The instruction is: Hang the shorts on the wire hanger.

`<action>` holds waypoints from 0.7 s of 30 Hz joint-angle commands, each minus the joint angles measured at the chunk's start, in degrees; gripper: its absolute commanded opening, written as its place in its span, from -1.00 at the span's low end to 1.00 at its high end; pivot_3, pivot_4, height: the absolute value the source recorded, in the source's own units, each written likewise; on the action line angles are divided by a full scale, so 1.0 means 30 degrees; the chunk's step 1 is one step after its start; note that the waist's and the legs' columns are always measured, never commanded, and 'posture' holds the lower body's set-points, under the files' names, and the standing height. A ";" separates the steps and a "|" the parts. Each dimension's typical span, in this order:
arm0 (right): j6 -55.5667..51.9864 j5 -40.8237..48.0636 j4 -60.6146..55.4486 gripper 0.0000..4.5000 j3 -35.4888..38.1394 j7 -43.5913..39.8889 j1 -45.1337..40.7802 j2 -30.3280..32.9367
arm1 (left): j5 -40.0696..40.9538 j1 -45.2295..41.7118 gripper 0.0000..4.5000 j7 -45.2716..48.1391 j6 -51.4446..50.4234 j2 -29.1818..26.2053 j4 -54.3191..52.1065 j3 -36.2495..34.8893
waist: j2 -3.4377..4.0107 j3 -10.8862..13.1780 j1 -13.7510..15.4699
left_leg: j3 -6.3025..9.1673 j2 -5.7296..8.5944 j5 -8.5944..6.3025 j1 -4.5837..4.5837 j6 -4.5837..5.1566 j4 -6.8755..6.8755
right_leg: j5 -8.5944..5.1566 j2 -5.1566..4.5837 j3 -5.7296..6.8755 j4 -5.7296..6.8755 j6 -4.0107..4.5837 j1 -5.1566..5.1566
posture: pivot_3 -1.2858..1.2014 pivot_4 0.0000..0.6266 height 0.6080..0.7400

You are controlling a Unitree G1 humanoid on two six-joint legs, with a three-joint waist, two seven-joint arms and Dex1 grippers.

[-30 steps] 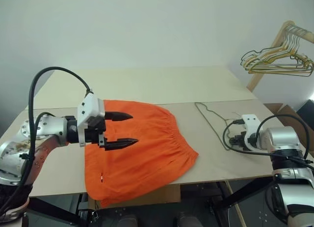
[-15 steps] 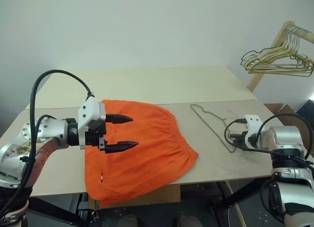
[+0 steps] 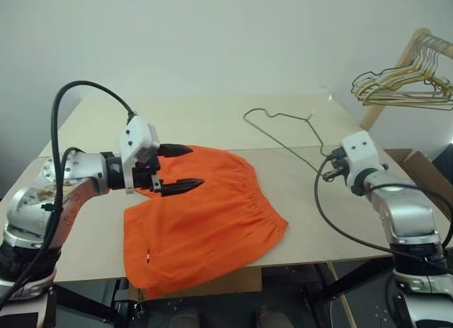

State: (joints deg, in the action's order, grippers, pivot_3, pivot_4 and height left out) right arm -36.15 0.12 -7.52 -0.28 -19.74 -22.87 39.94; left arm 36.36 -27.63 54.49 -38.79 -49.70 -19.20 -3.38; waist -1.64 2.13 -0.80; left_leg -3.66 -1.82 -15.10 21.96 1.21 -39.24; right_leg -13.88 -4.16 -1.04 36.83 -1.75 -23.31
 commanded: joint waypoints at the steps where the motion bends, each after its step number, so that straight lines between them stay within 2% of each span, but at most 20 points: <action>1: 0.6550 -0.1825 -0.0683 -1.00 -0.0580 -0.0597 0.0239 0.1347 | 0.0320 -0.1128 0.93 0.0589 -0.0071 -0.0070 0.1128 -0.0563 | -0.0001 0.0000 -0.0016 | -0.0001 0.0000 0.0000 0.0001 0.0000 0.0000 | 0.0000 0.0000 -0.0003 -0.0001 -0.0001 -0.0003 | 0.05 -1.00 1.00; 6: 1.3418 -0.2754 0.0402 -1.00 -0.0992 -0.1733 0.0694 0.2573 | -0.1813 -0.2516 0.93 0.1083 0.1135 -0.0348 0.3372 0.0529 | -0.0004 0.0002 -0.0073 | -0.0006 -0.0005 0.0000 -0.0009 0.0001 0.0000 | 0.0000 0.0010 -0.0003 -0.0005 0.0000 0.0000 | 0.06 -1.00 1.00; 10: 1.7322 -0.2951 0.1342 -1.00 -0.0930 -0.2217 0.0497 0.2629 | -0.2113 -0.4061 0.93 0.2298 0.0351 -0.0162 0.5211 0.1467 | -0.0010 0.0005 -0.0037 | -0.0039 -0.0005 0.0000 -0.0011 0.0002 0.0000 | 0.0001 0.0010 0.0008 -0.0007 0.0003 0.0015 | 0.05 -1.00 1.00; 15: 1.8938 -0.2901 0.1829 -1.00 -0.0655 -0.2401 0.0200 0.2050 | -0.2230 -0.5298 0.93 0.2999 -0.1475 0.0321 0.6598 0.2553 | -0.0012 0.0006 -0.0035 | -0.0039 -0.0002 0.0001 -0.0005 0.0002 -0.0001 | 0.0002 0.0004 0.0004 -0.0012 0.0002 0.0015 | 0.04 -1.00 1.00; 21: 1.9145 -0.2916 0.1456 -1.00 -0.0524 -0.2721 0.0083 0.1848 | -0.2321 -0.5209 0.93 0.4892 -0.1886 0.0437 0.6582 0.3729 | -0.0011 0.0006 -0.0081 | -0.0034 -0.0006 0.0001 -0.0003 0.0003 -0.0002 | 0.0002 0.0006 0.0001 -0.0007 0.0004 0.0011 | 0.03 -1.00 1.00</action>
State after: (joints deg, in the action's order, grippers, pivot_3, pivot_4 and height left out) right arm 20.10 -8.98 -1.30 -3.93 -27.78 -21.06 45.41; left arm 29.52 -42.22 67.40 -44.80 -48.07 1.05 7.80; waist -1.68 2.15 -1.04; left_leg -3.76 -1.84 -15.10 21.95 1.22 -39.24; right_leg -13.87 -4.14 -1.04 36.81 -1.73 -23.28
